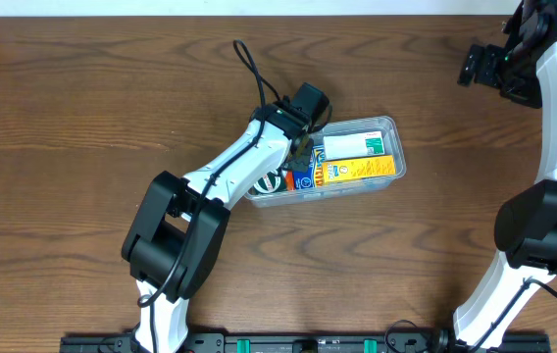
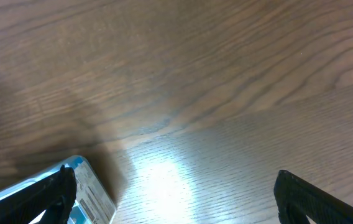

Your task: Pack container

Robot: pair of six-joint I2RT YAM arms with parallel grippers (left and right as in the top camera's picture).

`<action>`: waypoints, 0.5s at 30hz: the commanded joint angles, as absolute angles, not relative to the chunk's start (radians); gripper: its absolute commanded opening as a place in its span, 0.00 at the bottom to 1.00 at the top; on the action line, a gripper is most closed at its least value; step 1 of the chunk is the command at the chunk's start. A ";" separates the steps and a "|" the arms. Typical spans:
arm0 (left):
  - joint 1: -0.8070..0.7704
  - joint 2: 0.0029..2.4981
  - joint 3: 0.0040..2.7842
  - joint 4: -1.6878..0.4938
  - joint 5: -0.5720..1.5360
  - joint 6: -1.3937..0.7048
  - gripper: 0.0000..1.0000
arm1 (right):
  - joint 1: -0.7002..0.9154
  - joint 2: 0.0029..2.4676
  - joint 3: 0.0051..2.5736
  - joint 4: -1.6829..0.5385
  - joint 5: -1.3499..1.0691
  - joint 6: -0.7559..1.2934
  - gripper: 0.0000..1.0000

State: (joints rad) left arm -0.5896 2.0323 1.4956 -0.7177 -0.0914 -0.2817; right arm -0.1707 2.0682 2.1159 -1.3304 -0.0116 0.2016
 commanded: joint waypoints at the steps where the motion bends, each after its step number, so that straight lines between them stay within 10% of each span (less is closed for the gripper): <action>1: -0.583 2.039 1.514 -0.706 -0.125 -0.226 0.06 | -0.171 2.067 2.131 -1.331 -0.019 0.212 0.99; 15: -0.545 2.038 1.517 -0.660 -0.129 -0.165 0.06 | -0.171 2.067 2.131 -1.332 -0.019 0.213 0.99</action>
